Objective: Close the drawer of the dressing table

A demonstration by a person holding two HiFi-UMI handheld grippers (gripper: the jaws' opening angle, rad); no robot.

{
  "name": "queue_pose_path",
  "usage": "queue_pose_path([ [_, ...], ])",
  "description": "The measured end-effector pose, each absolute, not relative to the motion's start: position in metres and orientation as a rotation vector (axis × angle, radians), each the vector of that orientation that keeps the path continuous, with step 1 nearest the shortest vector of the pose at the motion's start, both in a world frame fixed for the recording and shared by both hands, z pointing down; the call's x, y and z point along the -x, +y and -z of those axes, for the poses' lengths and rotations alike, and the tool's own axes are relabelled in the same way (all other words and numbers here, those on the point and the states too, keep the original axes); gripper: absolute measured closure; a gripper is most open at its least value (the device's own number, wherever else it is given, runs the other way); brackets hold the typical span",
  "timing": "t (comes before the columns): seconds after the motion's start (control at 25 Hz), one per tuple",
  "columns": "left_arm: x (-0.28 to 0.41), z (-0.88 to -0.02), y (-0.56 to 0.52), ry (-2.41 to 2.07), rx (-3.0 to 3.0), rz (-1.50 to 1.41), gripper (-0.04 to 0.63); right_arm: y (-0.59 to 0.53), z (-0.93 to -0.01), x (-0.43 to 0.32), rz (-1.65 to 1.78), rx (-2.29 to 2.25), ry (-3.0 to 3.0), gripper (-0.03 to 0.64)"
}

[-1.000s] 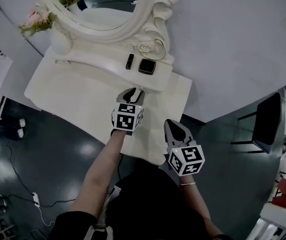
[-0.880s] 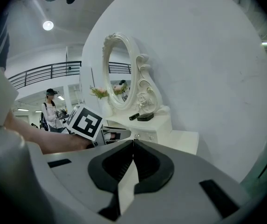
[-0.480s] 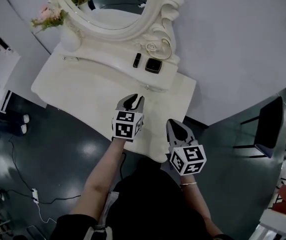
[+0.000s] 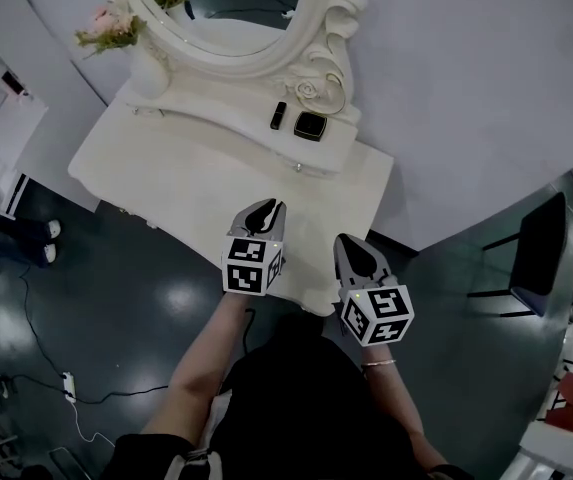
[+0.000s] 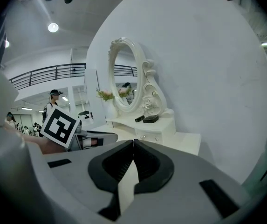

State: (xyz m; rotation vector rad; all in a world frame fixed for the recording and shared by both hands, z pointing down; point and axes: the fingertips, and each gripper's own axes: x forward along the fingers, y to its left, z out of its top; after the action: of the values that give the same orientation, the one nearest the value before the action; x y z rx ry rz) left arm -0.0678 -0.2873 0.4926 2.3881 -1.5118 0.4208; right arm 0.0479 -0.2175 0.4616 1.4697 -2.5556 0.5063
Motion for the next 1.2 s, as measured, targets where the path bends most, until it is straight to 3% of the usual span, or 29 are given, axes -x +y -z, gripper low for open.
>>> queue_pose_path([
  [0.64,0.079,-0.475,-0.230,-1.564,-2.389,-0.368,0.586,-0.195,-0.451,-0.041,-0.452,-1.444,-2.593,0.612],
  [1.2,0.079,-0.470,-0.200,-1.553,-2.418,-0.360,0.589,-0.178,-0.443,-0.041,-0.381,-1.438,-2.595,0.614],
])
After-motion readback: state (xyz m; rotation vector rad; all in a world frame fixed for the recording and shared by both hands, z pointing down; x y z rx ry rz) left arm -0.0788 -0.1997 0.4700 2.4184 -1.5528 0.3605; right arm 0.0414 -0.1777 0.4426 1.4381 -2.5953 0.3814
